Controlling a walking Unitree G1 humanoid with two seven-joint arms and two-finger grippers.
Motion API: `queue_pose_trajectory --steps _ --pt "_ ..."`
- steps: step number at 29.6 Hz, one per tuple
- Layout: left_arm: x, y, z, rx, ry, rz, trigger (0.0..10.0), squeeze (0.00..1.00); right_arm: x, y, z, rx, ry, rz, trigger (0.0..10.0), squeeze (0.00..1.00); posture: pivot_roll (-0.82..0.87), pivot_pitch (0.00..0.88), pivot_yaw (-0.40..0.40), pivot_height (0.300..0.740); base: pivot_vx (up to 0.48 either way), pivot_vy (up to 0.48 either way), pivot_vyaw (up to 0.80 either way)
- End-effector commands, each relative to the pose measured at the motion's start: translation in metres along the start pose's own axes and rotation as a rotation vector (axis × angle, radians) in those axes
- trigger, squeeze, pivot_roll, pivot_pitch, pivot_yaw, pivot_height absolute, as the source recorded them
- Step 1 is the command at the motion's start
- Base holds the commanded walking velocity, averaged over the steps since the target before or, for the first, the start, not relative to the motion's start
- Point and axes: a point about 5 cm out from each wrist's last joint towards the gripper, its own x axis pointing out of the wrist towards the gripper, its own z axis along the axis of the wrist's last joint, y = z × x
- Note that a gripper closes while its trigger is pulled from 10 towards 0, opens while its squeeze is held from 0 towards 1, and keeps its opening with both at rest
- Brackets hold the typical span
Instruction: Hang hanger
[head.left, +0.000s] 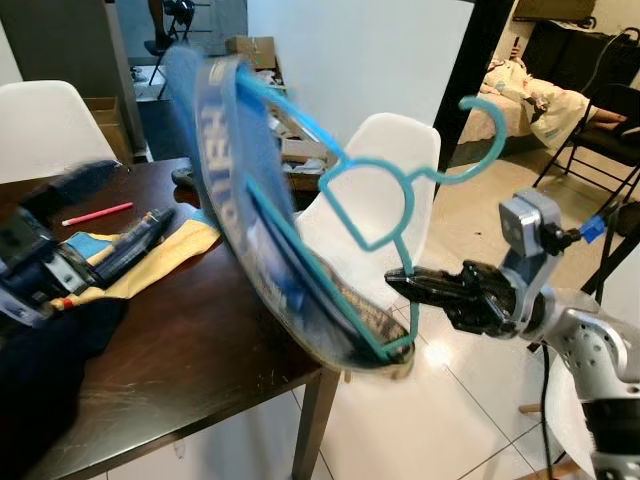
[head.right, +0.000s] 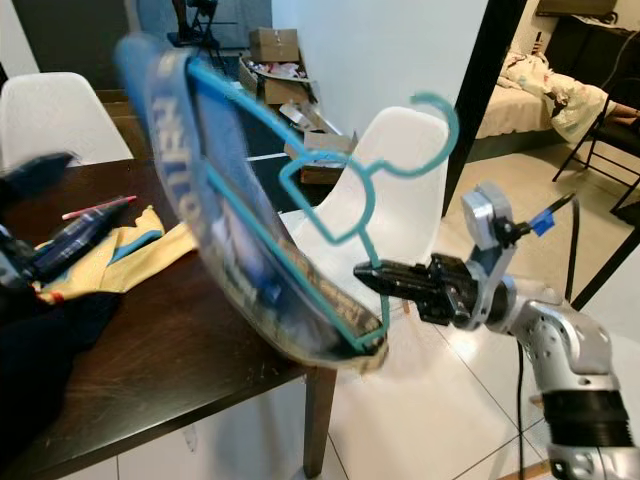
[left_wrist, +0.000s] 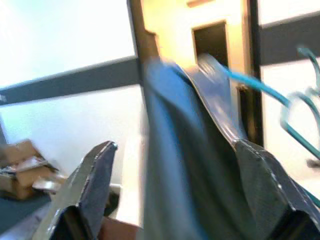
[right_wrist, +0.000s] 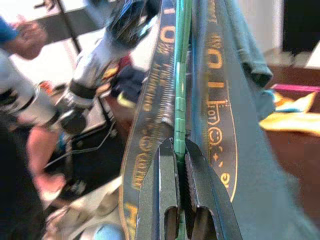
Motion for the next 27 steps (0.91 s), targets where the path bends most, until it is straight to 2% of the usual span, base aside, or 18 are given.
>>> queue_pose_trajectory --steps 1,9,11,12,14,15,18,19,20,21,27 --pt "-0.004 0.006 0.008 -0.012 -0.03 -0.002 10.0 0.0 0.003 0.006 0.003 -0.019 0.016 0.048 0.0 0.0 0.14 0.0 -0.084 0.74 0.0 0.0 0.0" --pt "-0.008 0.014 0.031 -0.003 -0.08 -0.066 10.0 0.0 0.005 0.008 -0.001 -0.008 0.064 0.063 0.0 0.0 0.14 0.0 -0.076 0.74 0.0 0.0 0.0" --pt "-0.008 0.014 0.031 -0.003 -0.08 -0.066 10.0 0.0 0.005 0.008 -0.001 -0.008 0.064 0.063 0.0 0.0 0.14 0.0 -0.076 0.74 0.0 0.0 0.0" --pt "-0.011 0.01 0.033 -0.026 -0.064 -0.123 10.0 0.0 0.007 0.01 0.001 -0.009 0.059 0.08 0.0 0.0 0.14 0.0 -0.075 0.74 0.0 0.0 0.0" --pt "-0.011 0.01 0.033 -0.026 -0.064 -0.123 10.0 0.0 0.007 0.01 0.001 -0.009 0.059 0.08 0.0 0.0 0.14 0.0 -0.075 0.74 0.0 0.0 0.0" --pt "-0.015 0.008 0.029 -0.062 -0.035 -0.161 10.0 0.0 0.009 0.014 0.004 -0.015 0.05 0.106 0.0 0.0 0.14 0.0 -0.068 0.74 0.0 0.0 0.0" --pt "-0.015 0.008 0.029 -0.062 -0.035 -0.161 10.0 0.0 0.009 0.014 0.004 -0.015 0.05 0.106 0.0 0.0 0.14 0.0 -0.068 0.74 0.0 0.0 0.0" --pt "-0.021 0.004 0.02 -0.105 0.021 -0.199 10.0 0.0 0.011 0.019 0.01 -0.029 0.032 0.14 0.0 0.0 0.14 0.0 -0.065 0.74 0.0 0.0 0.0" --pt "-0.021 0.004 0.02 -0.105 0.021 -0.199 10.0 0.0 0.011 0.019 0.01 -0.029 0.032 0.14 0.0 0.0 0.14 0.0 -0.065 0.74 0.0 0.0 0.0" --pt "-0.026 0.003 0.013 -0.149 0.048 -0.208 10.0 0.0 0.012 0.024 0.015 -0.043 0.011 0.168 0.0 0.0 0.13 0.0 -0.064 0.74 0.0 0.0 0.0" --pt "-0.034 0.008 0.0 -0.195 0.073 -0.177 10.0 0.0 0.013 0.032 0.026 -0.068 -0.033 0.218 0.0 0.0 0.13 0.0 -0.061 0.74 0.0 0.0 0.0"
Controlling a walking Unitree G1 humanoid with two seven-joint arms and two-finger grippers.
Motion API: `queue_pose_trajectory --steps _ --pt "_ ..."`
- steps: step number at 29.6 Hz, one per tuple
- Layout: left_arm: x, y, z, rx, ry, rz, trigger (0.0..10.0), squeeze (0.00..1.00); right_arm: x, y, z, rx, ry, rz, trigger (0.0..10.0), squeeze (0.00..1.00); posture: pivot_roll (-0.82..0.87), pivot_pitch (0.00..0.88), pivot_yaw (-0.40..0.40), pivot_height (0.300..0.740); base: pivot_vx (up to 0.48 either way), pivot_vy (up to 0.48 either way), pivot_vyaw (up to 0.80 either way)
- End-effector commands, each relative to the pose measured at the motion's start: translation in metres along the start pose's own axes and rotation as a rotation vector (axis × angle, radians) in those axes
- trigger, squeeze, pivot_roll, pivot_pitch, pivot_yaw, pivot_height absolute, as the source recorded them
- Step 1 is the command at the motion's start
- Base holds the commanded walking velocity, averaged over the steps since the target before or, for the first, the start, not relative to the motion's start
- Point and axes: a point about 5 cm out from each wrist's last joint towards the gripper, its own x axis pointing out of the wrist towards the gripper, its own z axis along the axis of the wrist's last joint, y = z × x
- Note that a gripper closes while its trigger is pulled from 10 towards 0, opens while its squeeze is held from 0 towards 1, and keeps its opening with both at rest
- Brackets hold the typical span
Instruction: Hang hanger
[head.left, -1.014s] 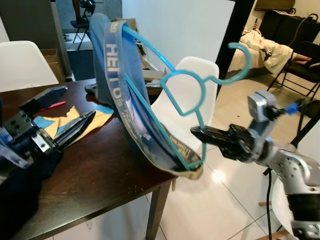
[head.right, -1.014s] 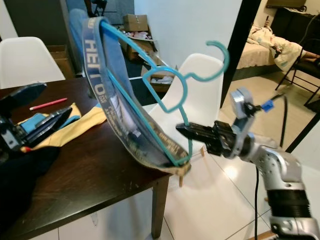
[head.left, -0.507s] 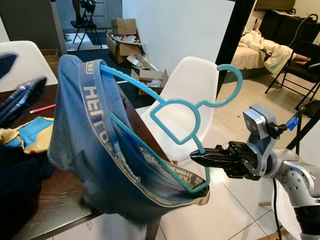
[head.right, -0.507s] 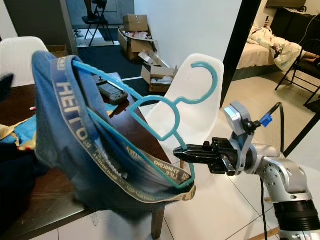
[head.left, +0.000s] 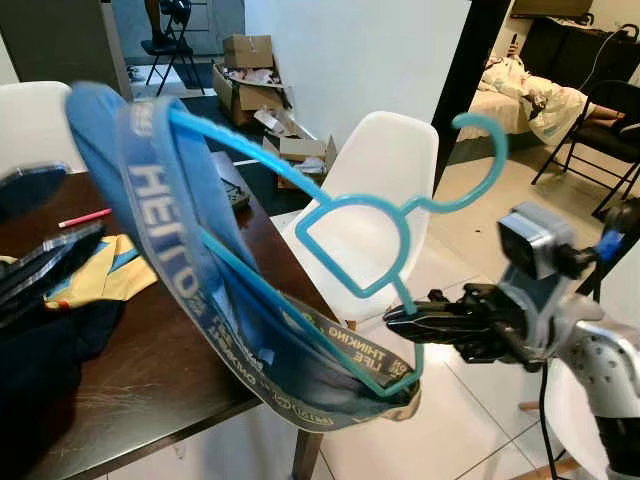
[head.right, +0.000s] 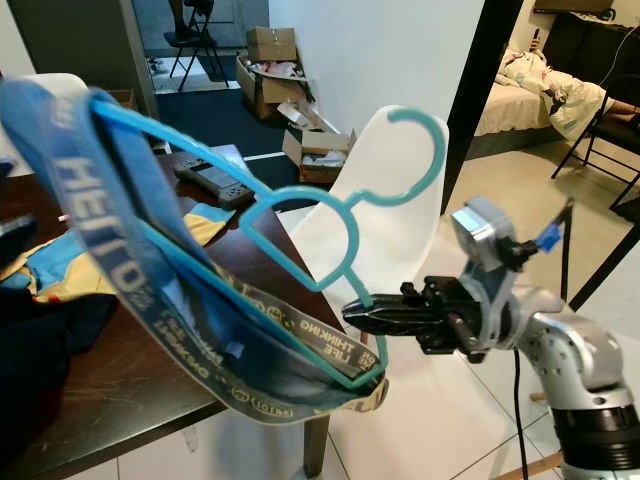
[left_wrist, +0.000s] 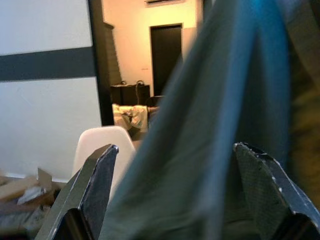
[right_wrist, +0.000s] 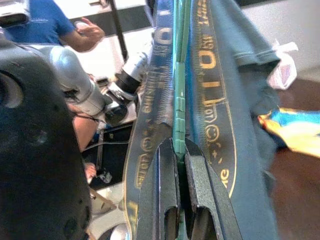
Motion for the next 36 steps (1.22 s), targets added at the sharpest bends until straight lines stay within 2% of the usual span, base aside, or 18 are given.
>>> queue_pose_trajectory --steps 1,5,8,10,13,15,16,18,20,28,29,30,36 --pt "-0.003 0.003 -0.007 -0.035 0.0 0.016 10.0 0.0 0.001 0.006 0.007 -0.025 -0.01 0.032 0.0 0.0 0.12 0.0 -0.053 0.74 0.0 0.0 0.0" --pt "-0.004 0.005 -0.008 -0.04 -0.005 0.025 10.0 0.0 0.002 0.007 0.009 -0.029 -0.009 0.04 0.0 0.0 0.12 0.0 -0.053 0.74 0.0 0.0 0.0" --pt "0.004 0.006 -0.005 -0.041 -0.026 0.005 10.0 0.0 0.007 0.009 0.007 -0.024 0.004 0.062 0.0 0.0 0.12 0.0 -0.054 0.74 0.0 0.0 0.0" --pt "0.004 0.006 -0.005 -0.041 -0.026 0.005 10.0 0.0 0.007 0.009 0.007 -0.024 0.004 0.062 0.0 0.0 0.12 0.0 -0.054 0.74 0.0 0.0 0.0" --pt "0.015 0.0 -0.001 -0.069 -0.052 -0.08 10.0 0.0 0.012 0.008 0.001 -0.01 0.018 0.07 0.0 0.0 0.12 0.0 -0.052 0.74 0.0 0.0 0.0" --pt "0.015 0.0 -0.001 -0.069 -0.052 -0.08 10.0 0.0 0.012 0.008 0.001 -0.01 0.018 0.07 0.0 0.0 0.12 0.0 -0.052 0.74 0.0 0.0 0.0" --pt "0.017 -0.006 -0.001 -0.1 -0.059 -0.14 10.0 0.0 0.015 0.007 -0.001 -0.002 0.023 0.071 0.0 0.0 0.12 0.0 -0.052 0.74 0.0 0.0 0.0" --pt "0.017 -0.006 -0.001 -0.1 -0.059 -0.14 10.0 0.0 0.015 0.007 -0.001 -0.002 0.023 0.071 0.0 0.0 0.12 0.0 -0.052 0.74 0.0 0.0 0.0" --pt "0.015 -0.015 -0.002 -0.138 -0.056 -0.208 10.0 0.0 0.017 0.006 -0.003 0.007 0.029 0.066 0.0 0.0 0.12 0.0 -0.05 0.74 0.0 0.0 0.0" --pt "0.013 -0.017 -0.001 -0.146 -0.059 -0.225 10.0 0.0 0.019 0.006 -0.003 0.011 0.025 0.062 0.0 0.0 0.12 0.0 -0.052 0.74 0.0 0.0 0.0" --pt "0.011 -0.017 0.0 -0.153 -0.067 -0.225 0.9 0.0 0.019 0.006 -0.003 0.012 0.02 0.063 0.0 0.0 0.12 0.0 -0.052 0.74 0.0 0.0 0.0" --pt "0.011 -0.017 0.0 -0.157 -0.071 -0.225 0.0 0.0 0.02 0.006 -0.003 0.013 0.018 0.064 0.0 0.0 0.12 0.0 -0.052 0.74 0.0 0.0 0.0" --pt "0.009 -0.013 -0.002 -0.158 -0.082 -0.195 0.0 0.0 0.02 0.004 -0.004 0.014 0.011 0.046 0.0 0.0 0.12 0.0 -0.053 0.74 0.0 0.0 0.0"
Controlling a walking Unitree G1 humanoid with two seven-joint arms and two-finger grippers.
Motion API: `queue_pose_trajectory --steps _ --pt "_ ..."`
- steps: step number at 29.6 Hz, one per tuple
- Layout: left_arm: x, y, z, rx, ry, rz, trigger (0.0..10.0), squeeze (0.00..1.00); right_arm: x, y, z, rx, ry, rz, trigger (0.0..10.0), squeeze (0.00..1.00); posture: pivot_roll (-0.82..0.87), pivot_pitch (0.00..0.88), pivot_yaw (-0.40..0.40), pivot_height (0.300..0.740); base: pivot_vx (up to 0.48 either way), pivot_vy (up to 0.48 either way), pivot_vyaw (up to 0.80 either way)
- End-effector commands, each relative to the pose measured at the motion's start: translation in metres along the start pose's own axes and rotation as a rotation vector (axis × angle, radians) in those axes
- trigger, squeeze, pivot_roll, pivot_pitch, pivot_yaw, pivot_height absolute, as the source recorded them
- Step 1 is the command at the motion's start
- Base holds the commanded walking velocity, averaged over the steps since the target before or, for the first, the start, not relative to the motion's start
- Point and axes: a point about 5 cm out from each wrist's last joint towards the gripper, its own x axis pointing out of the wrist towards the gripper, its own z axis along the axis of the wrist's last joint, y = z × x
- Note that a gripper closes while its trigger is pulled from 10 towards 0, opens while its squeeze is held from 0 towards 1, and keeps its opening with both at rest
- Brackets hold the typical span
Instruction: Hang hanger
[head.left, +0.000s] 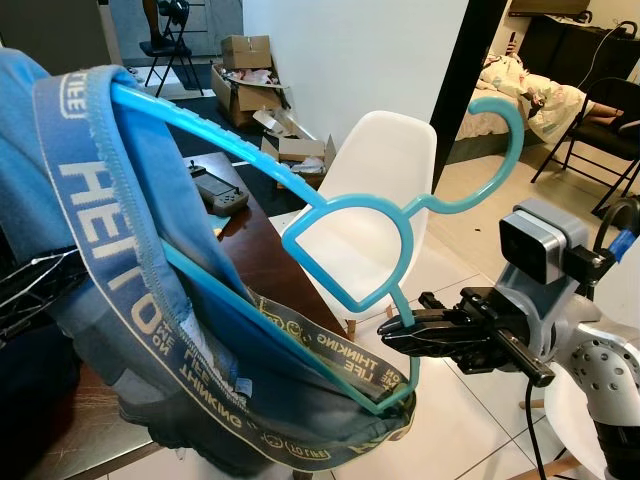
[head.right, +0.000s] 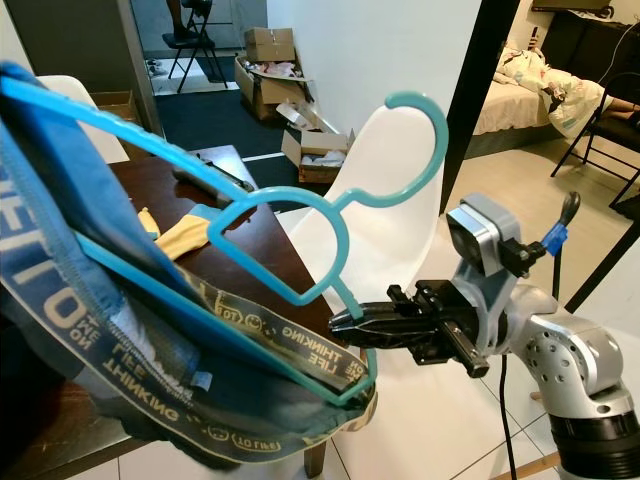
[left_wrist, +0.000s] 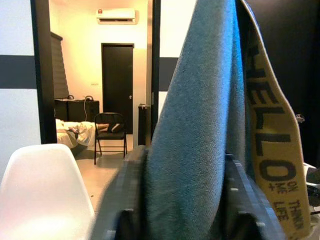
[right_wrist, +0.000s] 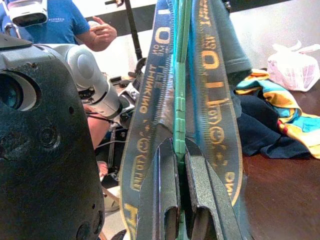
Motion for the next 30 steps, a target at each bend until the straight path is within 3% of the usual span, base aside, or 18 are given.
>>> queue_pose_trajectory --steps 1,7,9,11,12,13,14,15,16,18,19,24,26,30 --pt "0.0 -0.001 0.001 -0.001 0.001 -0.001 0.0 0.0 0.002 0.0 0.002 -0.011 -0.005 0.004 0.0 0.0 0.12 0.0 -0.053 0.74 0.0 0.0 0.0" --pt "-0.01 0.01 -0.004 0.003 -0.003 0.072 0.0 0.0 0.0 -0.014 -0.001 -0.017 -0.047 -0.082 0.0 0.0 0.12 0.0 -0.053 0.74 0.0 0.0 0.0" --pt "-0.025 0.026 -0.007 0.033 -0.013 0.194 0.0 0.0 -0.009 -0.019 -0.006 0.006 -0.08 -0.148 0.0 0.0 0.12 0.0 -0.058 0.74 0.0 0.0 0.0" --pt "-0.025 0.026 -0.007 0.033 -0.013 0.194 0.0 0.0 -0.009 -0.019 -0.006 0.006 -0.08 -0.148 0.0 0.0 0.12 0.0 -0.058 0.74 0.0 0.0 0.0" --pt "-0.035 0.037 -0.007 0.06 -0.034 0.288 0.0 0.0 -0.017 -0.021 -0.014 0.033 -0.066 -0.194 0.0 0.0 0.12 0.0 -0.058 0.74 0.0 0.0 0.0" --pt "-0.035 0.037 -0.007 0.06 -0.034 0.288 0.0 0.0 -0.017 -0.021 -0.014 0.033 -0.066 -0.194 0.0 0.0 0.12 0.0 -0.058 0.74 0.0 0.0 0.0" --pt "-0.048 0.053 -0.005 0.093 -0.071 0.422 0.0 0.0 -0.028 -0.028 -0.028 0.069 -0.028 -0.301 0.0 0.0 0.12 0.0 -0.06 0.74 0.0 0.0 0.0" --pt "-0.048 0.053 -0.005 0.093 -0.071 0.422 0.0 0.0 -0.028 -0.028 -0.028 0.069 -0.028 -0.301 0.0 0.0 0.12 0.0 -0.06 0.74 0.0 0.0 0.0" --pt "-0.059 0.071 -0.004 0.124 -0.106 0.573 0.0 0.0 -0.04 -0.035 -0.042 0.103 0.015 -0.416 0.0 0.0 0.12 0.0 -0.06 0.74 0.0 0.0 0.0" --pt "-0.059 0.071 -0.004 0.124 -0.106 0.573 0.0 0.0 -0.04 -0.035 -0.042 0.103 0.015 -0.416 0.0 0.0 0.12 0.0 -0.06 0.74 0.0 0.0 0.0" --pt "-0.066 0.083 -0.006 0.134 -0.136 0.684 0.0 0.0 -0.049 -0.039 -0.052 0.127 0.05 -0.494 0.0 0.0 0.11 0.0 -0.057 0.74 0.0 0.0 0.0" --pt "-0.062 0.094 -0.014 0.118 -0.162 0.758 0.0 0.0 -0.055 -0.041 -0.065 0.154 0.139 -0.552 0.0 0.0 0.11 0.0 -0.057 0.74 0.0 0.0 0.0" --pt "-0.049 0.097 -0.025 0.079 -0.168 0.748 0.0 0.0 -0.054 -0.039 -0.075 0.169 0.23 -0.554 0.0 0.0 0.11 0.0 -0.051 0.74 0.0 0.0 0.0" --pt "-0.033 0.097 -0.04 0.047 -0.155 0.732 0.0 0.0 -0.052 -0.042 -0.076 0.162 0.221 -0.567 0.0 0.0 0.11 0.0 -0.048 0.74 0.0 0.0 0.0"
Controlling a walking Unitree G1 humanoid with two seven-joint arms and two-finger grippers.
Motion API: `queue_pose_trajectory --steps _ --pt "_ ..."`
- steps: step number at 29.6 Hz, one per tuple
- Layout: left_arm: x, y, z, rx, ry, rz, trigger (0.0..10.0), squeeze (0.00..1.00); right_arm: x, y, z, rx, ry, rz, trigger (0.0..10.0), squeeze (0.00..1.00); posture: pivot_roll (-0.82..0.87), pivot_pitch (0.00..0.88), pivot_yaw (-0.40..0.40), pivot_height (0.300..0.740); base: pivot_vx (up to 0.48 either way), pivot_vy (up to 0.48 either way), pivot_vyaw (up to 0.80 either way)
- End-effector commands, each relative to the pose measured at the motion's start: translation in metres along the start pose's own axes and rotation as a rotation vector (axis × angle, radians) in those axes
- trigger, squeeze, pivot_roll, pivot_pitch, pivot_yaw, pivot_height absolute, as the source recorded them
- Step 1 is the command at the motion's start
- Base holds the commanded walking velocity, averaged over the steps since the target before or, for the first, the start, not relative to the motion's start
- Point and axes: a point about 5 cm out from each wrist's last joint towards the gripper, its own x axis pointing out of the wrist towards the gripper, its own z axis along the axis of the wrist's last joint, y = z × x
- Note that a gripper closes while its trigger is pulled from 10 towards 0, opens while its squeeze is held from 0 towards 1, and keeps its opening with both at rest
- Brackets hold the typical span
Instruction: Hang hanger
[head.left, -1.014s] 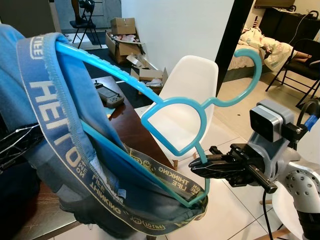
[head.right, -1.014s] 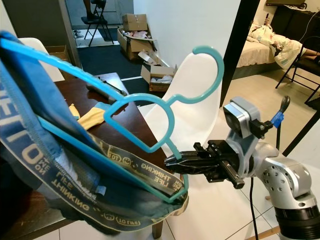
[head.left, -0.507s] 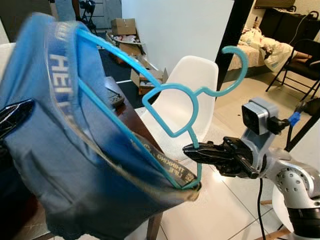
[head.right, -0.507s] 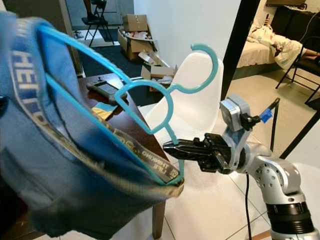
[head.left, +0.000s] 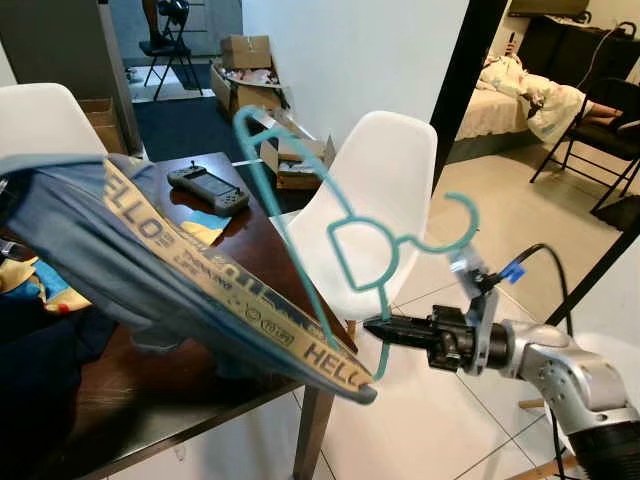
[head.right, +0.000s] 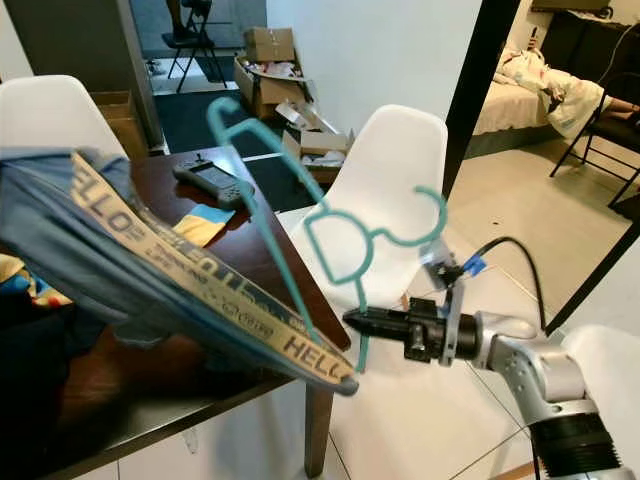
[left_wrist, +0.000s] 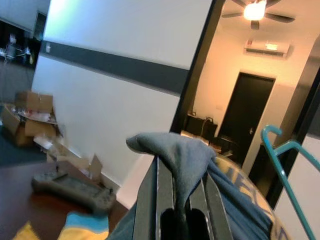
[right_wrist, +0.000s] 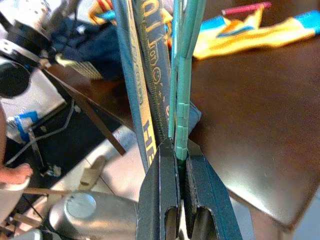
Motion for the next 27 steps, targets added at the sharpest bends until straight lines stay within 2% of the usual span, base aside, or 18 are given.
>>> queue_pose_trajectory --steps 1,2,4,6,8,9,10,11,12,13,14,15,16,17,19,20,23,27 --pt "0.008 -0.005 -0.007 0.015 -0.017 0.03 0.0 0.0 -0.005 -0.007 0.002 0.003 -0.039 -0.075 0.0 0.0 0.11 0.0 -0.043 0.74 0.0 0.0 0.0" --pt "0.011 -0.005 -0.013 0.019 0.0 0.049 0.0 0.0 -0.006 -0.011 0.008 0.002 -0.103 -0.105 0.0 0.0 0.11 0.0 -0.043 0.74 0.0 0.0 0.0" --pt "0.011 -0.005 -0.013 0.019 0.0 0.049 0.0 0.0 -0.006 -0.011 0.008 0.002 -0.103 -0.105 0.0 0.0 0.11 0.0 -0.043 0.74 0.0 0.0 0.0" --pt "0.01 0.0 -0.022 0.054 0.043 0.116 0.0 0.0 -0.009 -0.022 0.02 0.011 -0.239 -0.207 0.0 0.0 0.11 0.0 -0.041 0.74 0.0 0.0 0.0" --pt "0.01 0.0 -0.022 0.054 0.043 0.116 0.0 0.0 -0.009 -0.022 0.02 0.011 -0.239 -0.207 0.0 0.0 0.11 0.0 -0.041 0.74 0.0 0.0 0.0" --pt "0.01 0.004 -0.027 0.082 0.07 0.154 0.0 0.0 -0.012 -0.03 0.028 0.017 -0.325 -0.282 0.0 0.0 0.11 0.0 -0.036 0.74 0.0 0.0 0.0" --pt "0.01 0.004 -0.027 0.082 0.07 0.154 0.0 0.0 -0.012 -0.03 0.028 0.017 -0.325 -0.282 0.0 0.0 0.11 0.0 -0.036 0.74 0.0 0.0 0.0" --pt "0.01 0.002 -0.035 0.095 0.11 0.153 0.0 0.0 -0.013 -0.036 0.038 0.039 -0.444 -0.336 0.0 0.0 0.11 0.0 -0.036 0.74 0.0 0.0 0.0" --pt "0.01 0.002 -0.035 0.095 0.11 0.153 0.0 0.0 -0.013 -0.036 0.038 0.039 -0.444 -0.336 0.0 0.0 0.11 0.0 -0.036 0.74 0.0 0.0 0.0" --pt "0.012 -0.01 -0.048 0.074 0.149 0.105 0.0 0.0 -0.008 -0.039 0.05 0.075 -0.594 -0.362 0.0 0.0 0.11 0.0 -0.037 0.74 0.0 0.0 0.0" --pt "0.012 -0.01 -0.048 0.074 0.149 0.105 0.0 0.0 -0.008 -0.039 0.05 0.075 -0.594 -0.362 0.0 0.0 0.11 0.0 -0.037 0.74 0.0 0.0 0.0" --pt "0.014 -0.026 -0.062 0.032 0.176 0.043 0.0 0.0 -0.001 -0.041 0.06 0.116 -0.717 -0.37 0.0 0.0 0.11 0.0 -0.039 0.74 0.0 0.0 0.0" --pt "0.014 -0.026 -0.062 0.032 0.176 0.043 0.0 0.0 -0.001 -0.041 0.06 0.116 -0.717 -0.37 0.0 0.0 0.11 0.0 -0.039 0.74 0.0 0.0 0.0" --pt "0.016 -0.037 -0.07 -0.001 0.189 0.0 0.0 0.0 0.004 -0.041 0.066 0.146 -0.787 -0.369 0.0 0.0 0.11 0.0 -0.039 0.74 0.0 0.0 0.0" --pt "0.018 -0.076 -0.097 -0.047 0.265 -0.149 0.0 0.0 0.024 -0.043 0.077 0.21 -0.932 -0.409 0.0 0.0 0.11 0.0 -0.04 0.74 0.0 0.0 0.0" --pt "0.018 -0.076 -0.097 -0.047 0.265 -0.149 0.0 0.0 0.024 -0.043 0.077 0.21 -0.932 -0.409 0.0 0.0 0.11 0.0 -0.04 0.74 0.0 0.0 0.0" --pt "0.014 -0.105 -0.121 -0.048 0.356 -0.263 0.0 0.0 0.042 -0.048 0.084 0.303 -1.037 -0.462 0.0 0.0 0.11 0.0 -0.043 0.74 0.0 0.0 0.0" --pt "0.008 -0.119 -0.131 -0.018 0.404 -0.321 0.0 0.0 0.065 -0.046 0.089 0.327 -1.033 -0.48 0.0 0.0 0.12 0.0 -0.047 0.74 0.0 0.0 0.0"
